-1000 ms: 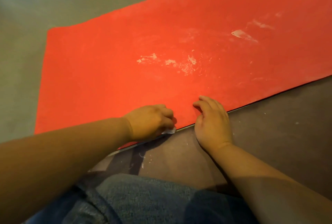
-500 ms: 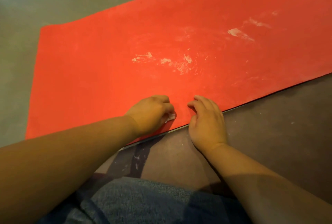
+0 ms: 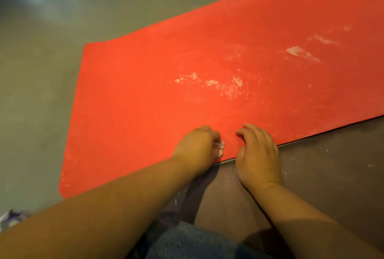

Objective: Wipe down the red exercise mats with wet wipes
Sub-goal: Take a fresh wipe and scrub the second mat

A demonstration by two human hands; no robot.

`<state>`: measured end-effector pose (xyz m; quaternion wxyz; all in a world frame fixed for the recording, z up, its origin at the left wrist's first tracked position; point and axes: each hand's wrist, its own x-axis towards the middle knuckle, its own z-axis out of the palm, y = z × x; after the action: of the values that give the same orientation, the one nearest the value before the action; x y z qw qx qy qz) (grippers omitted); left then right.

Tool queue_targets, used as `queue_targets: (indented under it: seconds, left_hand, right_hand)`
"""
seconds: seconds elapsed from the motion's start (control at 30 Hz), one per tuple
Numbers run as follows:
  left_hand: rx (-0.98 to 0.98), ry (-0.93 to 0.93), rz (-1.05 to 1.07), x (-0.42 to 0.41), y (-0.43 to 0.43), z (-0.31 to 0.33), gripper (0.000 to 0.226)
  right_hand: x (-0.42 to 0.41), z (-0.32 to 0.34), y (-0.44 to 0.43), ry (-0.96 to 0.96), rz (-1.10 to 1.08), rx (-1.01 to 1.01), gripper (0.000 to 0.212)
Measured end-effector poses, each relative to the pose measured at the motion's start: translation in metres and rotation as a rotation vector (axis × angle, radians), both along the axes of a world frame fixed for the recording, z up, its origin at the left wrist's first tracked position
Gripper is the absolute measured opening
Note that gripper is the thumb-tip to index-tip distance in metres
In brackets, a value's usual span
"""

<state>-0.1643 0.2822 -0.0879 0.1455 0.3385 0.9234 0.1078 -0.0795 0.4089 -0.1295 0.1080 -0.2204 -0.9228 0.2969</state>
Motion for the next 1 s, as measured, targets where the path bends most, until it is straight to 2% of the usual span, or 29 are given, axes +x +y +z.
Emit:
queue_targets:
  seconds: [0.07,0.13,0.27,0.33,0.4,0.53,0.6,0.67,0.73,0.8,0.87,1.0]
  left_hand:
    - [-0.010,0.010,-0.134,-0.004,-0.011,0.002,0.020]
    - [-0.056,0.052,-0.116,-0.022,-0.033,0.002,0.022]
    - [-0.060,0.159,0.363,-0.050,-0.061,0.000,0.020]
    - [-0.059,0.143,0.413,-0.036,-0.042,-0.006,0.021]
    - [-0.028,0.108,0.317,-0.014,-0.019,-0.009,0.022]
    - [0.014,-0.019,-0.011,0.011,-0.009,-0.006,0.024]
    - [-0.007,0.001,-0.060,0.002,-0.021,-0.004,0.027]
    - [-0.067,0.116,0.110,-0.014,-0.042,-0.005,0.035]
    - [-0.099,0.207,0.426,-0.030,-0.062,-0.004,0.031]
    - [-0.085,0.191,0.618,-0.031,-0.063,-0.006,0.028]
    - [-0.116,0.173,0.523,-0.019,-0.040,-0.011,0.033]
    - [-0.063,0.155,-0.007,0.020,0.000,-0.017,0.030]
  right_hand:
    - [0.000,0.000,0.000,0.000,0.000,-0.014,0.042]
    - [0.000,-0.001,0.001,0.002,-0.001,-0.023,0.041]
    - [0.001,-0.002,-0.002,-0.018,-0.005,0.002,0.038]
    - [-0.001,-0.004,-0.003,-0.012,-0.009,0.027,0.038]
    - [-0.003,-0.005,-0.001,0.032,-0.026,0.003,0.037]
    - [-0.015,0.001,0.014,0.211,-0.188,-0.254,0.035]
    - [-0.025,0.002,0.027,0.211,-0.198,-0.251,0.035]
    - [-0.031,0.001,0.035,0.158,-0.135,-0.164,0.033]
    - [-0.030,0.000,0.035,0.098,-0.072,-0.064,0.031]
    - [-0.029,-0.002,0.031,0.058,-0.048,-0.015,0.031]
    - [-0.030,-0.003,0.030,0.051,-0.053,-0.006,0.030]
    - [-0.032,-0.005,0.031,0.064,-0.071,0.004,0.028]
